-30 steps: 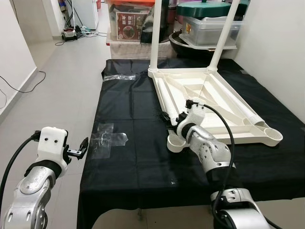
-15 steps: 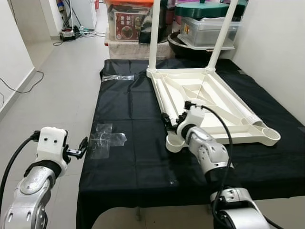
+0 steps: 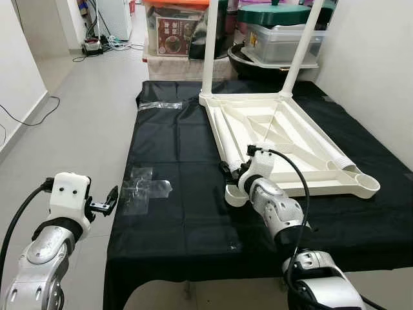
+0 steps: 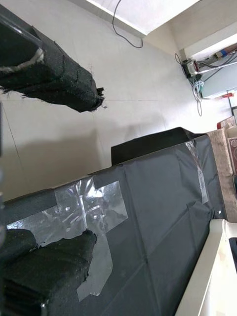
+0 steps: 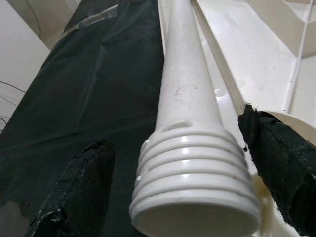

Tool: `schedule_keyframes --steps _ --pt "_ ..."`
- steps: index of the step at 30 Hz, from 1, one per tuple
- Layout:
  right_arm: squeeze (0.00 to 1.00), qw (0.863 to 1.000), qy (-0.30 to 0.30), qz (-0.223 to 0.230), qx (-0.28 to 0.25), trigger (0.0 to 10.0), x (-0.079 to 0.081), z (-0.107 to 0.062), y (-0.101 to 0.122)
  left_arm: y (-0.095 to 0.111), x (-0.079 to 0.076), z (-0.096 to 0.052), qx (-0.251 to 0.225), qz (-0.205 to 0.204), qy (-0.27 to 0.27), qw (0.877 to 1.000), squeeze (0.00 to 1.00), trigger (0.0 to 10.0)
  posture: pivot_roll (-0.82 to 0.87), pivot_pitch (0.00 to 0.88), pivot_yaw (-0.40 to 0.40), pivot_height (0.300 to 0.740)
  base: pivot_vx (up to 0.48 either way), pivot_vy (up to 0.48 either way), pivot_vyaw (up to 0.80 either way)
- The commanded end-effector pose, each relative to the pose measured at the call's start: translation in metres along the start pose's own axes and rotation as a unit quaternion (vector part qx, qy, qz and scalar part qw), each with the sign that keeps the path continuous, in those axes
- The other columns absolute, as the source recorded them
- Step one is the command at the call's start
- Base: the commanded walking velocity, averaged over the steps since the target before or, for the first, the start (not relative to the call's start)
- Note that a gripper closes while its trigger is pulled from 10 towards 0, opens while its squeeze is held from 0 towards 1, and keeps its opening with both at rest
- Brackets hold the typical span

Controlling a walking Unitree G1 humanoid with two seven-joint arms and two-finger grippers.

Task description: Building children table

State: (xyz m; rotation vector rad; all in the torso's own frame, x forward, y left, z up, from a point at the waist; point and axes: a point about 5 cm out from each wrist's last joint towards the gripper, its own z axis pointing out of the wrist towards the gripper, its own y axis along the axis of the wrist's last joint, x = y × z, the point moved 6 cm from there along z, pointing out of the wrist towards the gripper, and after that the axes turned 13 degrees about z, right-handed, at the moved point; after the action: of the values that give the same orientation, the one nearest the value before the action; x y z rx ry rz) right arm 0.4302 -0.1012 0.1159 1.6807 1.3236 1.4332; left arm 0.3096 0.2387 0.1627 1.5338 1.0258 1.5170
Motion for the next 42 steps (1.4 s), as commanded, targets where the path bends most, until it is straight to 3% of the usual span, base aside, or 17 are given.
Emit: schedule_keyframes --steps 1,2,3,4,19,20,22,24,27,28,31,34,35,36,38,39,42 --pt "0.00 1.000 0.003 -0.003 0.000 8.2 0.003 0.001 -0.001 -0.001 -0.002 -0.001 0.004 0.004 -0.001 1.000 0.00 10.0 0.06 0.000 -0.103 0.740 0.000 0.000 0.00" --pt "0.00 1.000 0.003 -0.003 0.002 8.2 0.003 0.002 -0.003 -0.001 -0.002 -0.001 0.004 0.005 -0.001 1.000 0.00 10.0 0.06 0.000 -0.103 0.740 0.000 0.000 0.00" --pt "0.00 1.000 -0.001 0.000 0.007 0.9 0.002 0.002 -0.006 -0.001 -0.002 -0.001 0.004 0.005 -0.001 1.000 0.00 10.0 0.07 0.000 -0.104 0.740 0.000 0.000 0.00" --pt "0.00 1.000 -0.004 0.004 0.009 0.0 0.000 0.002 -0.008 -0.001 -0.002 -0.001 0.004 0.006 -0.001 1.000 0.00 10.0 0.07 0.000 -0.104 0.740 0.000 0.000 0.00" --pt "0.00 1.000 -0.015 0.024 -0.005 0.0 -0.006 0.004 -0.004 0.000 0.000 -0.001 0.005 0.011 -0.001 1.000 0.00 10.0 0.07 0.000 -0.100 0.740 0.000 0.000 0.00" --pt "0.00 0.997 0.030 0.056 -0.033 0.0 0.008 0.004 0.011 0.004 -0.002 0.000 -0.006 -0.010 -0.008 1.000 0.00 10.0 0.06 0.000 -0.096 0.740 0.000 0.000 0.00" --pt "0.00 0.997 0.030 0.056 -0.033 0.0 0.008 0.004 0.011 0.004 -0.002 0.000 -0.006 -0.010 -0.008 1.000 0.00 10.0 0.06 0.000 -0.096 0.740 0.000 0.000 0.00" --pt "0.00 0.987 0.105 0.094 -0.082 0.0 0.027 -0.002 0.041 0.015 -0.006 0.000 -0.031 -0.042 -0.023 0.998 0.00 10.0 0.06 0.000 -0.093 0.740 0.000 0.000 0.00" --pt "0.00 0.984 0.110 0.084 -0.113 0.0 0.025 -0.005 0.057 0.020 -0.007 0.000 -0.042 -0.053 -0.028 0.997 0.00 10.0 0.06 0.000 -0.092 0.740 0.000 0.000 0.00" --pt "0.00 0.982 0.085 0.074 -0.152 0.0 0.013 -0.007 0.076 0.022 -0.007 0.000 -0.048 -0.059 -0.029 0.997 0.00 10.0 0.06 0.000 -0.092 0.740 0.000 0.000 0.00" --pt "0.00 0.977 0.064 0.076 -0.187 0.0 0.002 -0.011 0.093 0.025 -0.007 0.001 -0.053 -0.068 -0.030 0.996 0.00 10.0 0.05 0.000 -0.087 0.740 0.000 0.000 0.00" --pt "0.00 0.972 0.064 0.092 -0.207 0.0 -0.001 -0.014 0.104 0.029 -0.007 0.002 -0.062 -0.090 -0.031 0.994 0.00 10.0 0.05 0.000 -0.080 0.740 0.000 0.000 0.00" --pt "0.00 0.967 0.087 0.114 -0.211 0.0 0.002 -0.016 0.108 0.035 -0.007 0.003 -0.077 -0.129 -0.035 0.988 0.00 10.0 0.05 0.000 -0.073 0.740 0.000 0.000 0.00" --pt "0.00 0.959 0.149 0.146 -0.190 0.0 0.017 -0.019 0.102 0.050 -0.011 0.006 -0.105 -0.198 -0.054 0.973 0.00 10.0 0.05 0.000 -0.070 0.740 0.000 0.000 0.00" --pt "0.00 0.959 0.149 0.146 -0.190 0.0 0.017 -0.019 0.102 0.050 -0.011 0.006 -0.105 -0.198 -0.054 0.973 0.00 10.0 0.05 0.000 -0.070 0.740 0.000 0.000 0.00" --pt "0.00 0.949 0.212 0.169 -0.163 0.0 0.033 -0.023 0.092 0.065 -0.015 0.006 -0.135 -0.260 -0.073 0.953 0.00 10.0 0.05 0.000 -0.069 0.740 0.000 0.000 0.00" --pt "0.00 0.949 0.212 0.169 -0.163 0.0 0.033 -0.023 0.092 0.065 -0.015 0.006 -0.135 -0.260 -0.073 0.953 0.00 10.0 0.05 0.000 -0.069 0.740 0.000 0.000 0.00"
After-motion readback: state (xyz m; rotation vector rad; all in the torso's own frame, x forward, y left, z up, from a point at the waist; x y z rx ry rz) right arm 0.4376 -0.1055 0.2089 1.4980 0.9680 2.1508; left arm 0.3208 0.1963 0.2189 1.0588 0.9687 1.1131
